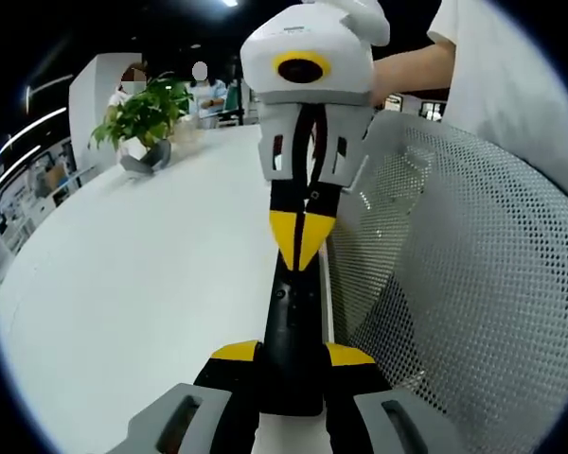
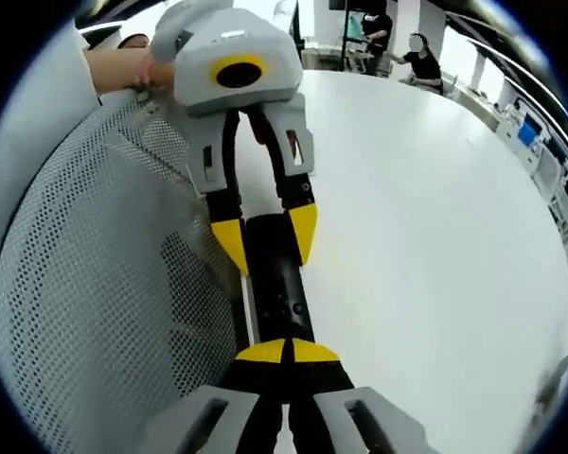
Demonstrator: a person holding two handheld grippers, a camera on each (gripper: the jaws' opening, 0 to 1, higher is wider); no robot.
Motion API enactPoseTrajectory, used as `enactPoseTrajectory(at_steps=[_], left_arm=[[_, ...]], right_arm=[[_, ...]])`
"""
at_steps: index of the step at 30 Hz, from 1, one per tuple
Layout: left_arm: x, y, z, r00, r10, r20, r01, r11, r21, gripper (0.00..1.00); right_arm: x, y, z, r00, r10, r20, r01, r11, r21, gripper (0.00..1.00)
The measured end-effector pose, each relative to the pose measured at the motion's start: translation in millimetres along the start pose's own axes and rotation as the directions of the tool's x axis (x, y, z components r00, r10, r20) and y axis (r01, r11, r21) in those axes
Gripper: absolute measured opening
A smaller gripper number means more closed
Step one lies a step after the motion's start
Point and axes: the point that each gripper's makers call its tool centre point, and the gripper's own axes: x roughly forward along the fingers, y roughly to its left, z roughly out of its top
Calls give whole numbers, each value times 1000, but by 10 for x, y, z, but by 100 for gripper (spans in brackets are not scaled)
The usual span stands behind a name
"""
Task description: Press the specified remote control buttons in sequence, fully releasing each button before pressing the next.
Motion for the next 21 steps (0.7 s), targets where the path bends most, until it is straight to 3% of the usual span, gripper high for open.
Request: enactPoseTrajectory(at_steps=[8,11,14,21], left_arm=[[6,-1,1,1000,1,-4,-1,1000,6,24],[8,0,0,1000,2,-5,-2,1000,7,24],[6,1,0,1000,2,-4,-2,1000,6,24],[6,4,0,1000,3,-2,-3,1000,2,24]], right_arm=[[30,5,8,996,-28,-81,23,998,-65,0],[9,-3,-8,999,-18,-51,15,998,-64,0],[-6,-5,2,1000,24,9,-24,1000,-10,0],[-46,-11,-64,1000,19,-1,-19,1000,-12,0]])
